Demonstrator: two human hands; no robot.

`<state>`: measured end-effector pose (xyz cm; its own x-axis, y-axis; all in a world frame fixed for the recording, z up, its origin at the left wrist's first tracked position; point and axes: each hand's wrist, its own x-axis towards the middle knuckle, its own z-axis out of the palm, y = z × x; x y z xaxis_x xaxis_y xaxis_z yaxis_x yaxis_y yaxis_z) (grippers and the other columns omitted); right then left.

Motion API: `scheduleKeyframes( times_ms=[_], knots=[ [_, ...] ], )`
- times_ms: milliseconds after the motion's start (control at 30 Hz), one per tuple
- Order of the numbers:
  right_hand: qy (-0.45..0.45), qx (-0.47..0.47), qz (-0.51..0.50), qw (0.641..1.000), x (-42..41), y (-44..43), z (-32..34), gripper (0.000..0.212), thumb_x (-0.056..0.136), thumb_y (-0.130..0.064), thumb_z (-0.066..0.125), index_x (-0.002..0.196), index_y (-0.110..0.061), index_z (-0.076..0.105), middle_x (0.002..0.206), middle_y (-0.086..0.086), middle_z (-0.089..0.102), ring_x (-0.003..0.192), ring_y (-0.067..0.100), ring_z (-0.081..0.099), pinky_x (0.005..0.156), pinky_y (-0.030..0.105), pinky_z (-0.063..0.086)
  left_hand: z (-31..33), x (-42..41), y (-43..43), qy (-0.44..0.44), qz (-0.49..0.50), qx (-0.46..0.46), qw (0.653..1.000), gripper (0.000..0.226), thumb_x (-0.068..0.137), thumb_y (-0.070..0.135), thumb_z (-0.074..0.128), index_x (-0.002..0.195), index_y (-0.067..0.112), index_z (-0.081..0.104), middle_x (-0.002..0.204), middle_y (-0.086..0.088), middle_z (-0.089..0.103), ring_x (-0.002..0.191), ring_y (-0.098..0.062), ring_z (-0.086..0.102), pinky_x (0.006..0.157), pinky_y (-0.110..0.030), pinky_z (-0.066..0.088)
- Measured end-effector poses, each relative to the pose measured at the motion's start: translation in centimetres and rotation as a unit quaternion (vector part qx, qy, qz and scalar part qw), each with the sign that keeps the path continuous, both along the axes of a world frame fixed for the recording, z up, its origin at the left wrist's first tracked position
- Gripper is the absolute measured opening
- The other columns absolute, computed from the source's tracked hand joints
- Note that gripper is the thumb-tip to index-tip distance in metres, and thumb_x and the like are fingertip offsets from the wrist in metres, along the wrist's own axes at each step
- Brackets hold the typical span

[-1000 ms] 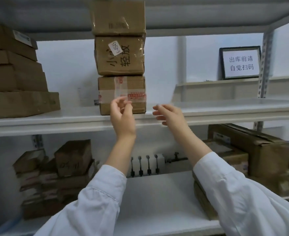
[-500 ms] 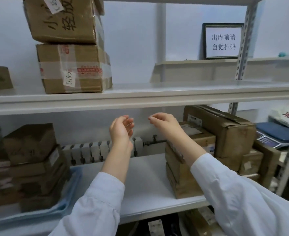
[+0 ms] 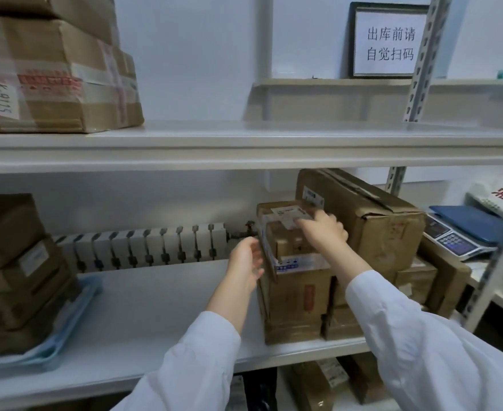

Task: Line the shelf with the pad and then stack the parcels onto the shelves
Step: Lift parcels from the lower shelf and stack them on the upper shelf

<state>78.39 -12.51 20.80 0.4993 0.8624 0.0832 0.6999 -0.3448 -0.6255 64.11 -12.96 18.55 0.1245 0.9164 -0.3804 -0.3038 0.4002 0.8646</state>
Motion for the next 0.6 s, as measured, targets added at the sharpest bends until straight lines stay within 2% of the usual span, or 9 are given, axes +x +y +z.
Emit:
scheduleKeyframes(
  times_ms=[67, 167, 200, 300, 333, 400, 433, 567, 600],
  knots=[
    [-0.003, -0.011, -0.004, 1.0, 0.7, 0.5, -0.2, 0.059, 0.092, -0.05, 0.043, 0.141, -0.018, 0.037, 0.145, 0.017, 0.036, 0.133, 0.038, 0.03, 0.11, 0.043, 0.022, 0.2, 1.1, -0.4, 0.001, -0.002, -0.012, 1.0, 0.019, 0.096, 0.019, 0.045, 0.082, 0.011, 0.054, 0.082, -0.002, 0.056, 0.073, -0.015, 0.049, 0.071, -0.029, 0.038],
    [0.007, -0.013, -0.011, 1.0, 1.3, 1.0, -0.5, 0.057, 0.092, -0.049, 0.043, 0.14, -0.019, 0.037, 0.145, 0.016, 0.035, 0.134, 0.037, 0.029, 0.11, 0.043, 0.02, 0.5, 2.0, -1.1, 0.021, -0.009, -0.01, 1.0, 0.026, 0.098, 0.021, 0.043, 0.12, 0.009, 0.051, 0.109, -0.007, 0.053, 0.104, -0.022, 0.054, 0.084, -0.03, 0.039],
    [0.012, -0.011, -0.012, 1.0, 1.4, 1.1, -0.5, 0.057, 0.092, -0.049, 0.043, 0.14, -0.019, 0.038, 0.144, 0.016, 0.035, 0.134, 0.037, 0.029, 0.109, 0.043, 0.021, 0.6, 2.2, -1.3, 0.036, -0.021, 0.003, 0.999, 0.034, 0.099, 0.022, 0.043, 0.129, 0.007, 0.047, 0.106, -0.01, 0.053, 0.098, -0.015, 0.058, 0.08, -0.025, 0.042],
    [0.037, 0.003, -0.016, 0.999, 1.6, 1.4, -0.6, 0.053, 0.092, -0.047, 0.043, 0.136, -0.019, 0.041, 0.141, 0.016, 0.039, 0.131, 0.037, 0.032, 0.107, 0.043, 0.023, 0.9, 2.5, -2.0, 0.077, -0.06, 0.04, 0.994, 0.047, 0.099, 0.03, 0.042, 0.137, 0.002, 0.041, 0.065, -0.007, 0.056, 0.027, -0.002, 0.046, 0.032, -0.011, 0.038],
    [0.046, 0.008, -0.016, 0.999, 1.6, 1.4, -0.5, 0.052, 0.091, -0.047, 0.043, 0.135, -0.019, 0.043, 0.14, 0.015, 0.041, 0.13, 0.037, 0.034, 0.106, 0.043, 0.024, 0.9, 2.6, -2.0, 0.08, -0.064, 0.036, 0.994, 0.051, 0.099, 0.035, 0.042, 0.137, 0.002, 0.042, 0.061, -0.007, 0.058, 0.025, -0.004, 0.046, 0.03, -0.013, 0.039],
    [0.07, 0.018, -0.014, 0.997, 1.6, 1.5, -0.4, 0.051, 0.091, -0.047, 0.043, 0.133, -0.018, 0.046, 0.137, 0.014, 0.046, 0.128, 0.037, 0.037, 0.104, 0.043, 0.027, 0.3, 2.6, -1.2, 0.05, -0.069, 0.002, 0.996, 0.06, 0.095, 0.05, 0.041, 0.132, 0.003, 0.048, 0.075, -0.011, 0.068, 0.053, -0.016, 0.058, 0.057, -0.028, 0.051],
    [0.086, 0.025, -0.008, 0.996, 1.4, 1.5, -0.4, 0.051, 0.091, -0.047, 0.044, 0.133, -0.018, 0.047, 0.136, 0.014, 0.047, 0.127, 0.037, 0.038, 0.104, 0.043, 0.03, 0.1, 2.4, -0.9, 0.025, -0.072, -0.016, 0.997, 0.065, 0.092, 0.057, 0.041, 0.126, 0.004, 0.054, 0.075, -0.011, 0.07, 0.061, -0.021, 0.057, 0.06, -0.034, 0.048],
    [0.159, 0.086, 0.01, 0.983, 0.4, 1.4, -0.1, 0.052, 0.087, -0.042, 0.051, 0.13, -0.013, 0.05, 0.132, 0.014, 0.051, 0.12, 0.034, 0.047, 0.099, 0.049, 0.044, -0.1, 1.2, -0.1, -0.017, -0.07, -0.019, 0.997, 0.048, 0.09, 0.054, 0.047, 0.083, 0.009, 0.062, 0.049, -0.006, 0.065, 0.037, -0.019, 0.061, 0.028, -0.021, 0.042],
    [0.183, 0.101, 0.014, 0.978, 0.2, 1.3, 0.0, 0.048, 0.086, -0.039, 0.052, 0.127, -0.013, 0.052, 0.129, 0.013, 0.052, 0.116, 0.033, 0.05, 0.096, 0.049, 0.047, -0.2, 0.8, 0.1, -0.035, -0.062, -0.015, 0.997, 0.043, 0.09, 0.05, 0.049, 0.08, 0.01, 0.061, 0.049, -0.005, 0.065, 0.037, -0.018, 0.062, 0.03, -0.02, 0.045]
  ],
)
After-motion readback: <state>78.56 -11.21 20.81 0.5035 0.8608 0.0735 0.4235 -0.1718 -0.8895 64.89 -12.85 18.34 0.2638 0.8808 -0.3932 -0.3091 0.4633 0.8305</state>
